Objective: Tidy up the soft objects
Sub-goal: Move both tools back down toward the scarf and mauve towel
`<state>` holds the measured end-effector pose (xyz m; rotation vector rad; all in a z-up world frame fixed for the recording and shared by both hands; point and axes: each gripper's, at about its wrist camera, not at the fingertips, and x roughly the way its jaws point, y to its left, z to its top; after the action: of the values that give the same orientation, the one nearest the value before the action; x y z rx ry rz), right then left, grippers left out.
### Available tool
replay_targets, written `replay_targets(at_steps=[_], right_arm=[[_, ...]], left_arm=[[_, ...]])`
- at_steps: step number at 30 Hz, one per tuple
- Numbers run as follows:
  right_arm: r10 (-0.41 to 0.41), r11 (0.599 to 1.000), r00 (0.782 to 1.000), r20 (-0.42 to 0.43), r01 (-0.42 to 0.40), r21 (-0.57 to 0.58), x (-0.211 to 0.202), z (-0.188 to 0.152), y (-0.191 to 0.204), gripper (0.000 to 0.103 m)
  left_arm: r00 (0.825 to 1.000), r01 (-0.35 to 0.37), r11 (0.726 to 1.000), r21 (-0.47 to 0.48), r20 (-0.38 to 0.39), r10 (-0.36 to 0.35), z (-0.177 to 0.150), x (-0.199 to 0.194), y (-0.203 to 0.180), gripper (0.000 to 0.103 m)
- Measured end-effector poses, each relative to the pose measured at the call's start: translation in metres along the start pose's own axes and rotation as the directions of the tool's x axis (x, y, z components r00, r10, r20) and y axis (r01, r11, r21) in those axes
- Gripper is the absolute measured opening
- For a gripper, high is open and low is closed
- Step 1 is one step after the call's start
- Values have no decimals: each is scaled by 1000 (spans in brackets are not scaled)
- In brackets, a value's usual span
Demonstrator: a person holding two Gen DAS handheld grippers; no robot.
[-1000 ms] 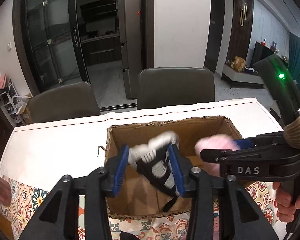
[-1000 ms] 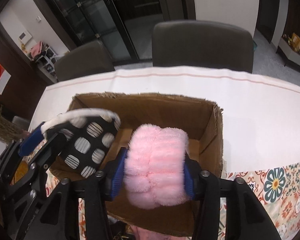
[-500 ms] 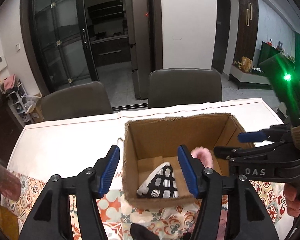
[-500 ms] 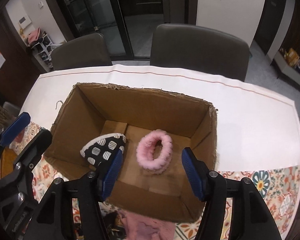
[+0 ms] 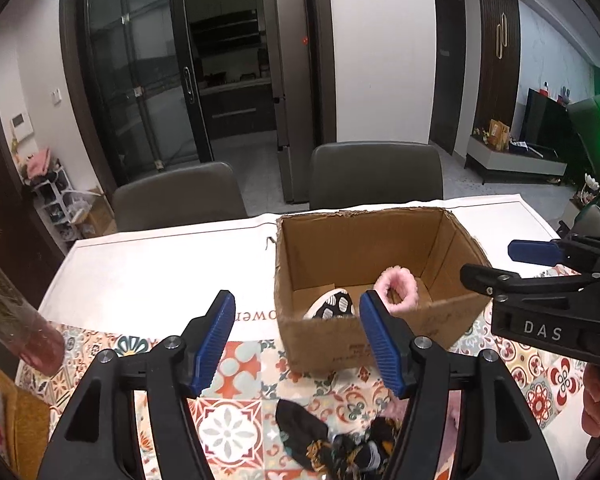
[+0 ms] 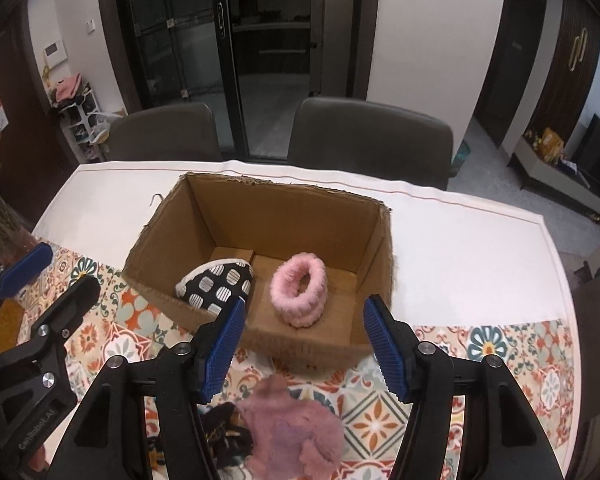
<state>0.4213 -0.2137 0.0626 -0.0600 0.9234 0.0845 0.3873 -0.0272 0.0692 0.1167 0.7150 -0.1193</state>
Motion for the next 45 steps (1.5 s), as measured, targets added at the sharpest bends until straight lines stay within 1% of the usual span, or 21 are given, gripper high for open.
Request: replay_targets(at_steps=[2,8,10,14,16,19,22,25,29,34,39,42,45], right_arm=[[2,1000,1000,19,-3,8,-12,-8,0,63],[17,999,997,69,-20,44,-42,-34,-1,63],[11,998,996,85,-16,56,-51,-44,-1,63],[3,995,993,114,-14,94,-68,-69,-2,64],[4,994,992,123,-18,106,-72,-78,0,70],[2,992,990,142,-20,128,-77,-95,-1,70],[4,989,987,158,-27,145,-82,-110,0,70],[6,987,985,171,-34,159,-84,-124,-1,70],[-2,987,980,200,-31,161,-89,-140,2,70],[-1,990,978,210,-29,141,-91,-161,9,70],[-3,993,980,201,-21,115,-84,-179,14,70],[5,993,983,184,-26,112,-76,-188,15,70],[15,993,987,161,-33,110,-66,-196,16,70]], left_arm=[[1000,5,1000,3,19,-5,-6,-13,0,66],[998,17,1000,7,62,-17,-28,-47,-3,69],[997,29,1000,10,78,-30,-35,-56,-5,71],[993,32,999,-1,114,-31,-52,-75,-7,72],[992,37,999,-12,123,-35,-61,-82,-6,72],[991,36,999,-20,131,-33,-73,-91,-6,73],[989,28,1000,-7,147,-27,-85,-100,-9,76],[988,26,1000,-4,155,-25,-96,-105,-11,77],[988,28,1000,-1,149,-27,-112,-110,-12,77],[991,45,999,-15,130,-42,-134,-116,-12,77],[995,27,1000,-12,101,-25,-155,-115,-12,77],[997,38,999,-25,75,-36,-167,-108,-13,77],[998,32,999,-15,61,-31,-176,-101,-15,77]])
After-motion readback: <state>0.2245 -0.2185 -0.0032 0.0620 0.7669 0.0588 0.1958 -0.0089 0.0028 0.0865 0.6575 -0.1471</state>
